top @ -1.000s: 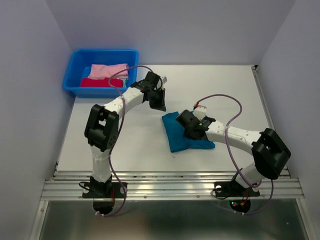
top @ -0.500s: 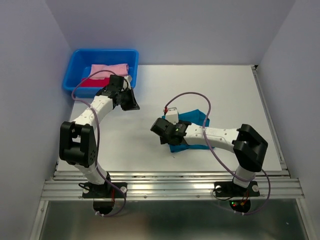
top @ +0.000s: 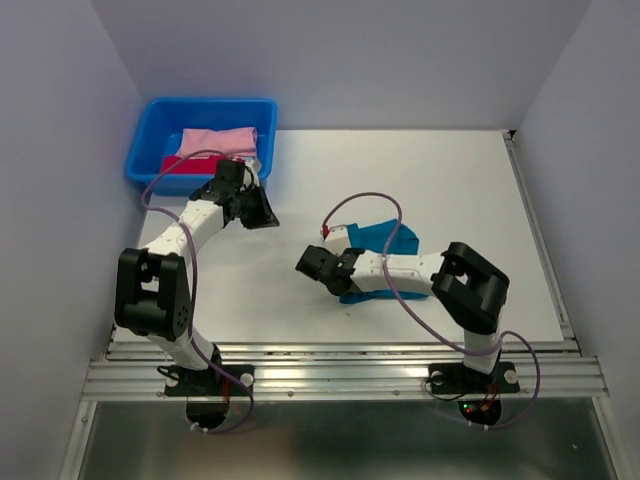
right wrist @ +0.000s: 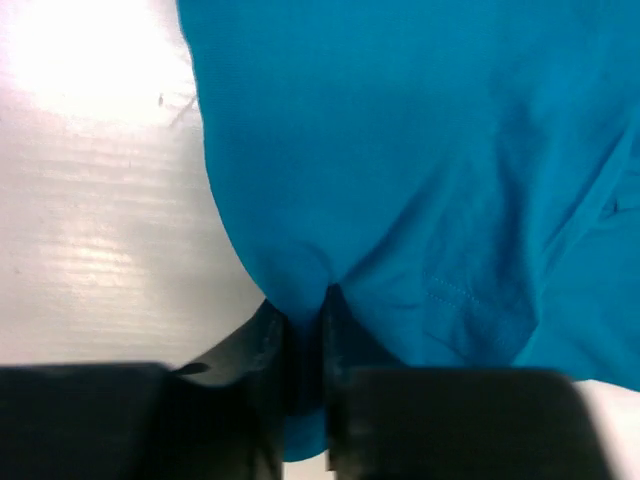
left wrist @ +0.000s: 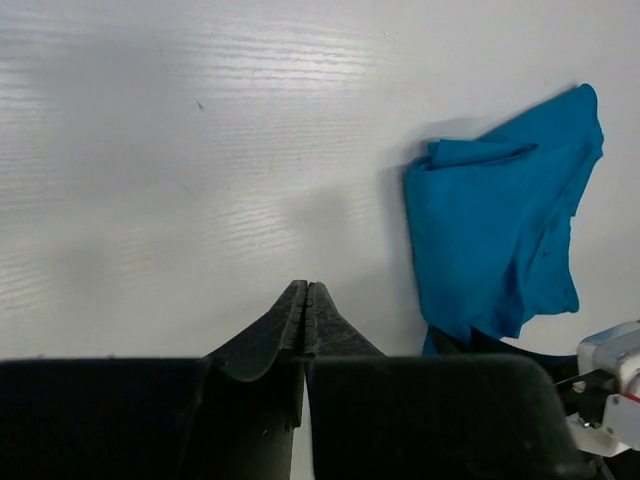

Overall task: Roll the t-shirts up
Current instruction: Roll the T-shirt to the center of the board.

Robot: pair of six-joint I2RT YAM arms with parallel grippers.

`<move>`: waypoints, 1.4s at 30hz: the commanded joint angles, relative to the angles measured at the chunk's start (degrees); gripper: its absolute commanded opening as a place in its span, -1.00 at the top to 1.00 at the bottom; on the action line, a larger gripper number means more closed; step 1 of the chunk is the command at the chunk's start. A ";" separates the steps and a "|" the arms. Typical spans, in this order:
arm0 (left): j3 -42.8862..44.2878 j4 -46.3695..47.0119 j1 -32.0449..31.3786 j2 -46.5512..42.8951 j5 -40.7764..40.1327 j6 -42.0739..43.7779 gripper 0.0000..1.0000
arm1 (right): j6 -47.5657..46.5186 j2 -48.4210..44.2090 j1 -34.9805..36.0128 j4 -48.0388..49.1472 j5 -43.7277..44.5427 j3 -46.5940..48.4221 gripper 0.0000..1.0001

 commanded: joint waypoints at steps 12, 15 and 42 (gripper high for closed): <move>-13.70 18.02 -2.90 -3.19 17.37 -6.40 -0.87 | -4.68 -11.85 0.25 23.78 -9.05 -13.29 0.99; -15.11 22.42 -4.84 -2.15 18.34 -8.07 -0.92 | -4.50 -12.46 0.25 24.49 -10.37 -13.91 0.99; -15.64 32.63 -10.55 7.35 17.64 -15.63 -0.70 | -3.01 -18.18 -0.28 27.83 -13.01 -19.28 0.99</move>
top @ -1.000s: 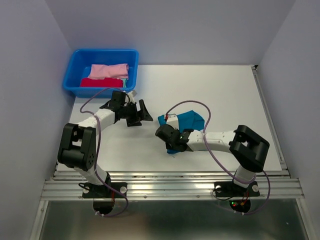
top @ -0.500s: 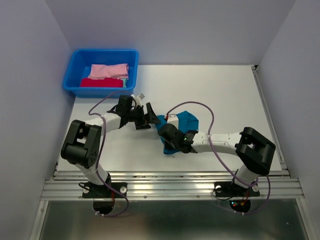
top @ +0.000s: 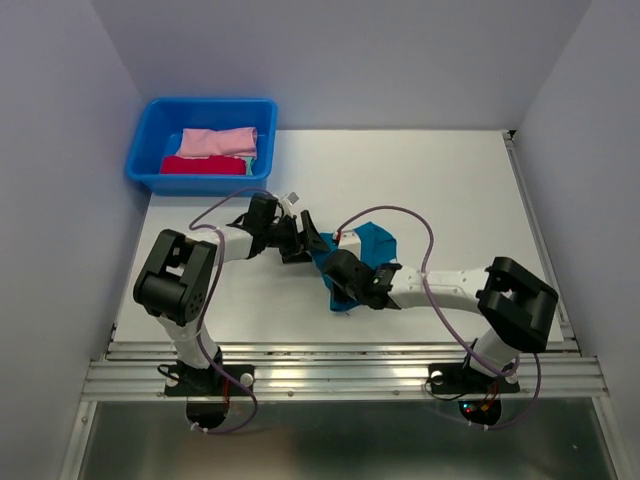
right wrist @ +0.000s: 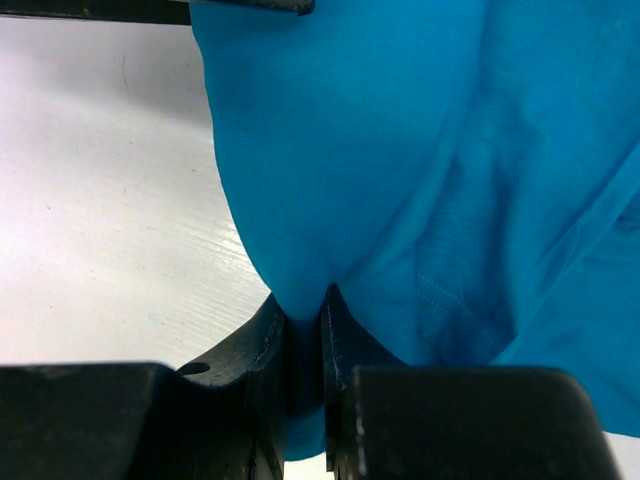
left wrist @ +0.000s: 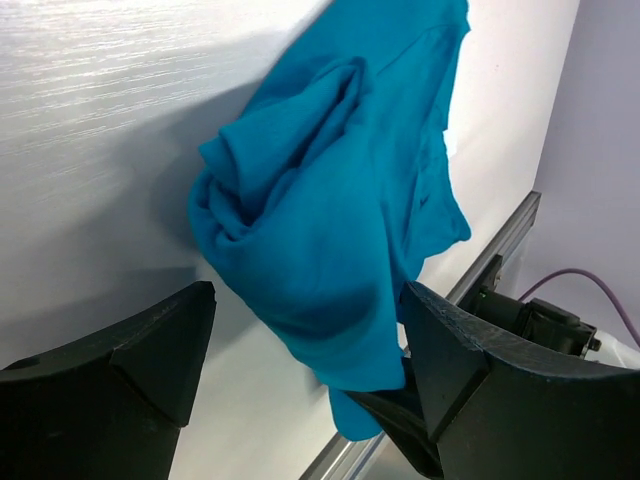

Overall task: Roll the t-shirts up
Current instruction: Roll the T-shirt to the center of the board.

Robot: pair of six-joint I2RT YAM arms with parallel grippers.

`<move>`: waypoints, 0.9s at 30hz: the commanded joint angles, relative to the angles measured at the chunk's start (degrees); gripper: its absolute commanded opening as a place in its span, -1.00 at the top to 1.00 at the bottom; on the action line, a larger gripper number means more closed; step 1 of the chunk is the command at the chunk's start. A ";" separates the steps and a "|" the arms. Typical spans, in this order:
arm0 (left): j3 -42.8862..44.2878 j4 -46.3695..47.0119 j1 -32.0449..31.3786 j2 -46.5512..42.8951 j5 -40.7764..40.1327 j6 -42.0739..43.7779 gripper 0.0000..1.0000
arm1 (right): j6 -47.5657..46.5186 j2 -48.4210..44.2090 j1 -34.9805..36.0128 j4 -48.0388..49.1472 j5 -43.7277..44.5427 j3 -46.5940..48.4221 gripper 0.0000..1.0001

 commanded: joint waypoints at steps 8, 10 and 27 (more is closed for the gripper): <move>2.61 2.23 -1.66 2.53 -1.89 -1.06 -0.62 | 0.58 -4.35 -0.19 3.94 -0.14 -1.86 0.99; 3.14 2.66 -2.27 3.06 -1.97 -1.23 -0.54 | 0.58 -4.53 -0.19 4.04 -0.05 -2.39 0.99; 7.71 -0.32 -5.18 3.42 -4.61 -4.13 1.00 | -1.00 -5.32 -0.19 -2.71 1.70 0.67 -0.03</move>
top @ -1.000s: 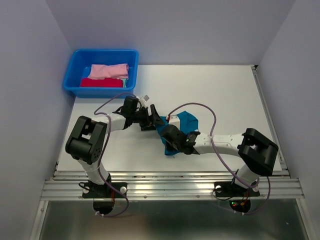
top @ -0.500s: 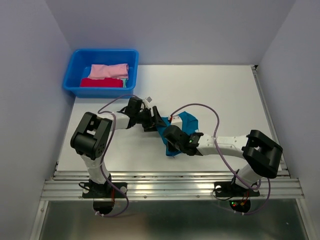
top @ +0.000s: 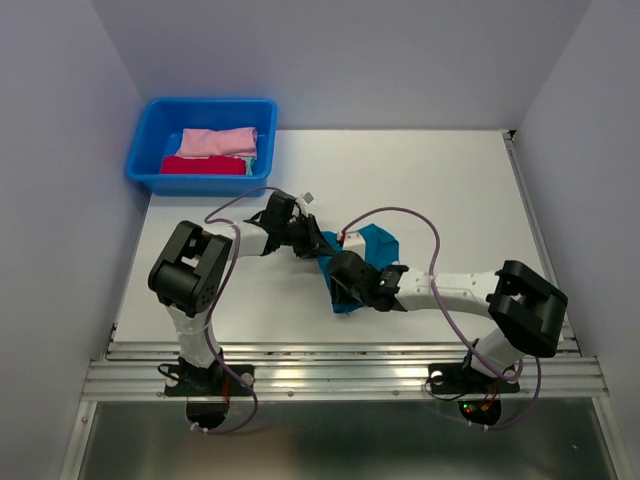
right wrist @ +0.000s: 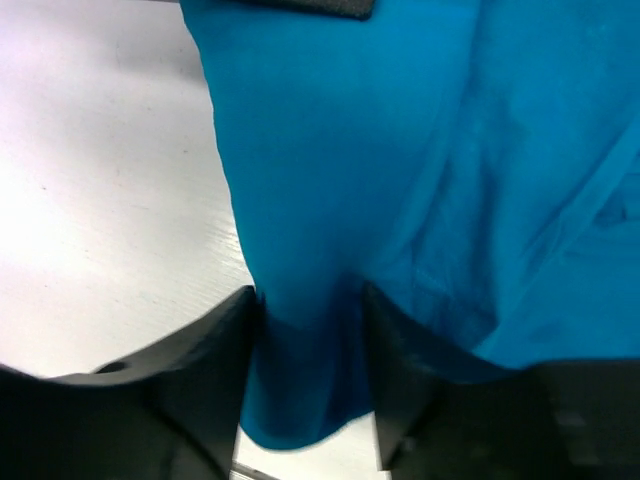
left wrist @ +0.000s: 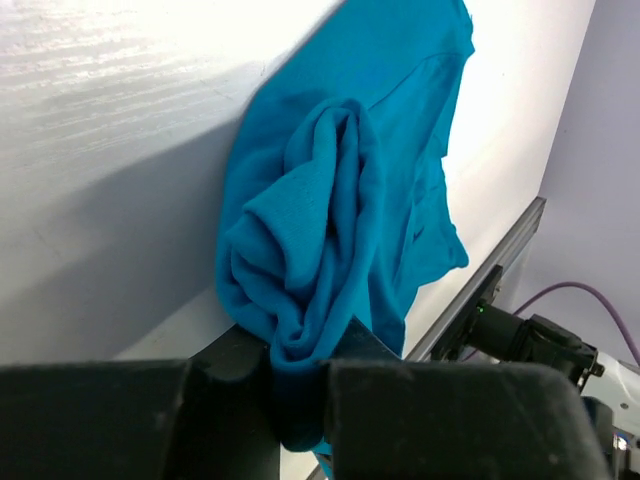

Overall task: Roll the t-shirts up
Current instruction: Roll the T-shirt to the center of the board.

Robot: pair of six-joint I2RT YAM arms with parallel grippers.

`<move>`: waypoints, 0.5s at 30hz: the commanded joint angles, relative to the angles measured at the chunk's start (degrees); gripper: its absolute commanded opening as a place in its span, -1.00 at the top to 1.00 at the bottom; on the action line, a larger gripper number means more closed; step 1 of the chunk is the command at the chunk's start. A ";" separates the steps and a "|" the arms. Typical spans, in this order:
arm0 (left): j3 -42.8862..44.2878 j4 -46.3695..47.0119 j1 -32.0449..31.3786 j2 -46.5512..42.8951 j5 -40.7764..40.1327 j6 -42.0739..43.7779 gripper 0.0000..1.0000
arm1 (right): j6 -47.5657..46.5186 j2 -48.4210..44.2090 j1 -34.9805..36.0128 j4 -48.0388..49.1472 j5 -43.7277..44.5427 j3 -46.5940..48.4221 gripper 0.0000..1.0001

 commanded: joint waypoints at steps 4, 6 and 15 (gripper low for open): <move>2.67 -3.57 -0.17 -3.81 -4.12 -2.39 1.00 | -2.67 -1.47 2.47 -9.07 6.86 7.46 -0.31; 2.32 -3.75 -0.09 -3.98 -4.21 -3.53 1.00 | -3.46 0.02 3.80 -12.05 9.67 9.23 -0.35; 1.70 -5.24 -0.09 -4.07 -5.44 -4.59 1.00 | -2.33 9.25 8.72 -22.33 20.39 18.99 -0.45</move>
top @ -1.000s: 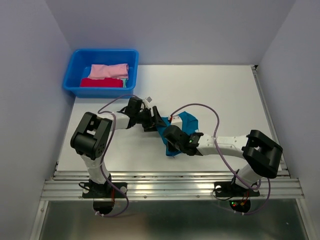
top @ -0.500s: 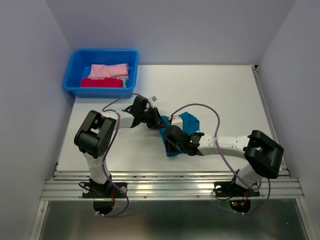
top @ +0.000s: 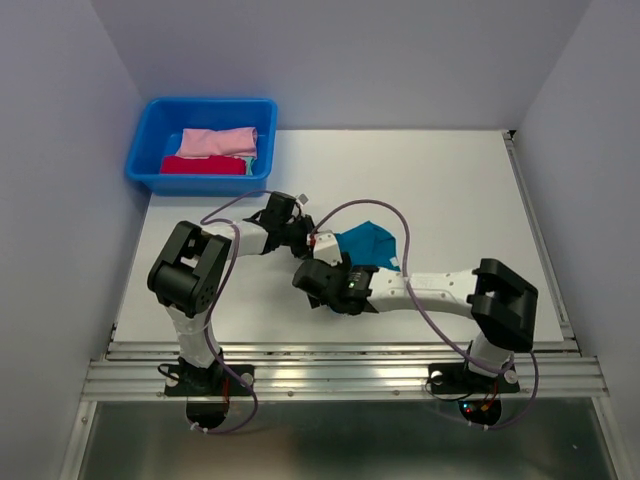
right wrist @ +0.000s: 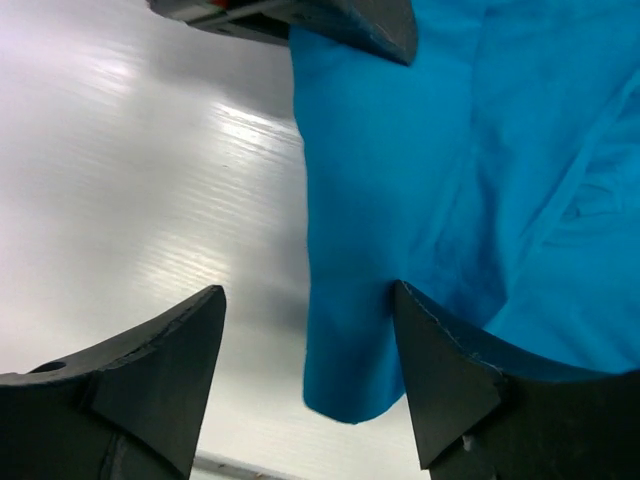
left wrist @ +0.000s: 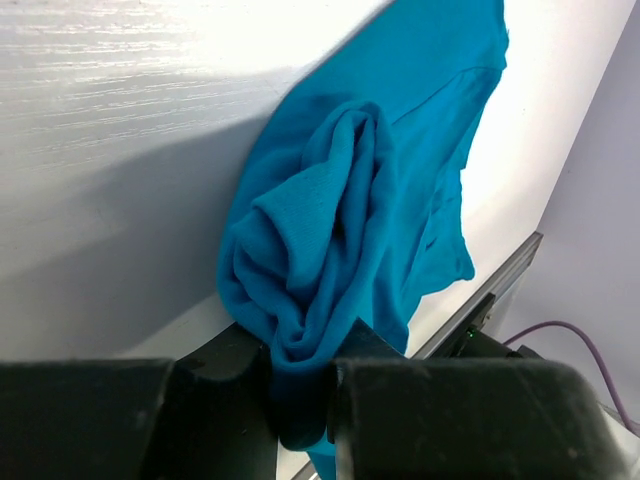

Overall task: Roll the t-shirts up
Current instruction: Roll the T-shirt to the center of the board.

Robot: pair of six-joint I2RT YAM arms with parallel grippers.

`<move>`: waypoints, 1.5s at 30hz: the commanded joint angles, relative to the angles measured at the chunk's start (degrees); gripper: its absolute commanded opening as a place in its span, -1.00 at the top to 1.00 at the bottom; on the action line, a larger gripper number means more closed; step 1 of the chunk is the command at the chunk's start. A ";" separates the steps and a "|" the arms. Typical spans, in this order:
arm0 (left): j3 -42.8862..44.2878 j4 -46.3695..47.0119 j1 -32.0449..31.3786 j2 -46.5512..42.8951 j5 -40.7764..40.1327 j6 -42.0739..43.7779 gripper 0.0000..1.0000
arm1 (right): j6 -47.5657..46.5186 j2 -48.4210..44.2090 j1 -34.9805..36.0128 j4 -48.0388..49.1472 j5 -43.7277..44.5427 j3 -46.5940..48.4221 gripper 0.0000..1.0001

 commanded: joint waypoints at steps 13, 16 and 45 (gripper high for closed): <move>0.71 -1.97 -0.09 -4.23 -2.36 0.00 1.00 | 4.23 14.49 3.05 -16.52 16.16 10.88 -0.39; 0.71 -1.97 -0.17 -4.23 -2.37 -0.09 1.00 | 5.64 15.37 3.05 -16.87 16.96 10.88 -0.27; -4.47 -3.90 8.96 -15.65 -1.22 2.81 -0.55 | -2.97 -0.35 -0.55 14.23 -1.66 -6.69 0.99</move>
